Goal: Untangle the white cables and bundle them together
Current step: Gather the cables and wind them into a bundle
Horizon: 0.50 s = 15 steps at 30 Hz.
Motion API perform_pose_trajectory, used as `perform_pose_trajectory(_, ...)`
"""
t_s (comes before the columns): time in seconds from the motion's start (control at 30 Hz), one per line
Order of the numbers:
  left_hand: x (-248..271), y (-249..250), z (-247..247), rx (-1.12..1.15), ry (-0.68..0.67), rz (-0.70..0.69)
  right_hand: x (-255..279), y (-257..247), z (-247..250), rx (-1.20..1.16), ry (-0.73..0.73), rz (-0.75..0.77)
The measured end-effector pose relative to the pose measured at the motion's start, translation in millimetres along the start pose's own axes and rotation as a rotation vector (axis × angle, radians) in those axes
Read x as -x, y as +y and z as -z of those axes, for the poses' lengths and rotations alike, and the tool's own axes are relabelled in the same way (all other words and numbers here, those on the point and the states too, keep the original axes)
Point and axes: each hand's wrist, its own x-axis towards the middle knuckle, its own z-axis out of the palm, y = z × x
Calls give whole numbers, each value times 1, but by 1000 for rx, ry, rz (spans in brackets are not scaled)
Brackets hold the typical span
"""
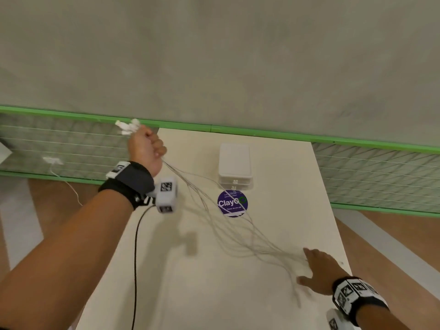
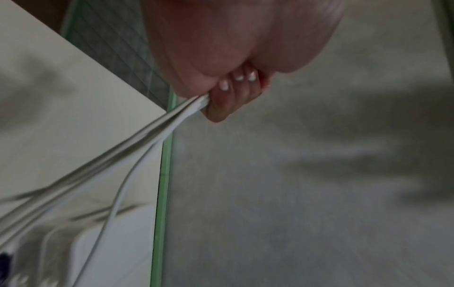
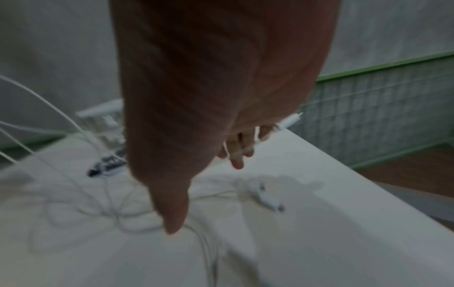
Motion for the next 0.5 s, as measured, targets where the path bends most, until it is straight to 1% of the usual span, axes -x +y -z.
perform_pose_trajectory(0.03, 11, -7, -7, -18, -56, 25, 0, -13, 14, -19, 40, 13)
perform_pose_trajectory(0.1, 33, -25, -17, -59, -154, 77, 4, -48, 53, -206, 171, 121)
perform_pose_trajectory(0.2, 59, -45, -23, -67, -292, 181, 17, -122, 117, -549, 419, 422)
perform_pose_trajectory(0.23, 66, -49, -25, -53, -323, 215, 21, -147, 135, -641, 477, 505)
perform_pose_trajectory(0.3, 77, -53, -28, -9, -376, 264, 29, -190, 162, -717, 491, 612)
perform_pose_trajectory(0.37, 84, -49, -31, 37, -420, 286, 27, -215, 174, -696, 476, 697)
perform_pose_trajectory(0.43, 81, -41, -32, 59, -436, 274, 24, -225, 173, -695, 472, 766)
perform_pose_trajectory(0.5, 71, -30, -28, 77, -414, 244, 18, -222, 165, -749, 495, 783)
